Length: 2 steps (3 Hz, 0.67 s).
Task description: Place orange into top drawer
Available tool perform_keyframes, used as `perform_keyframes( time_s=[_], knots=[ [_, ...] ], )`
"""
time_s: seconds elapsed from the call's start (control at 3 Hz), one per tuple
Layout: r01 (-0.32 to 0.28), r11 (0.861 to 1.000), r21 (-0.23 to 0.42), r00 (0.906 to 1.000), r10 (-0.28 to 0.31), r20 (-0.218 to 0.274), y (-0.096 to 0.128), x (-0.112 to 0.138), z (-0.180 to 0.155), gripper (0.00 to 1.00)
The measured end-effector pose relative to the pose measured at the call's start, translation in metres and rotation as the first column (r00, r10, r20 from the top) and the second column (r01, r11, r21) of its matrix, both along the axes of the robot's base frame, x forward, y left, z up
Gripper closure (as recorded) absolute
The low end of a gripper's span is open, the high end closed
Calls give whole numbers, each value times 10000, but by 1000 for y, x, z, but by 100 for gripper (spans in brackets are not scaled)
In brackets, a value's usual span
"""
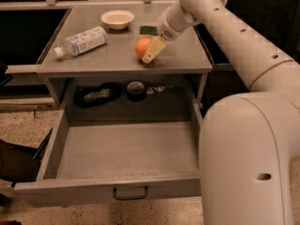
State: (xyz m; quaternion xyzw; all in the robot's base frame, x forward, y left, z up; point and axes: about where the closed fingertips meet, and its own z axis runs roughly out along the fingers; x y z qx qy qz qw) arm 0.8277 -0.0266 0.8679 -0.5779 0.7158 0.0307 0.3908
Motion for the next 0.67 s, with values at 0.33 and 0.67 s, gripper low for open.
perform_keyframes(
  time_s=[0.33, 0.67],
  knots=[
    [-337, 9993, 164, 9955, 351, -879, 7, -6, -9, 0],
    [-382, 9991, 157, 9943, 396, -993, 7, -10, -9, 0]
  ],
)
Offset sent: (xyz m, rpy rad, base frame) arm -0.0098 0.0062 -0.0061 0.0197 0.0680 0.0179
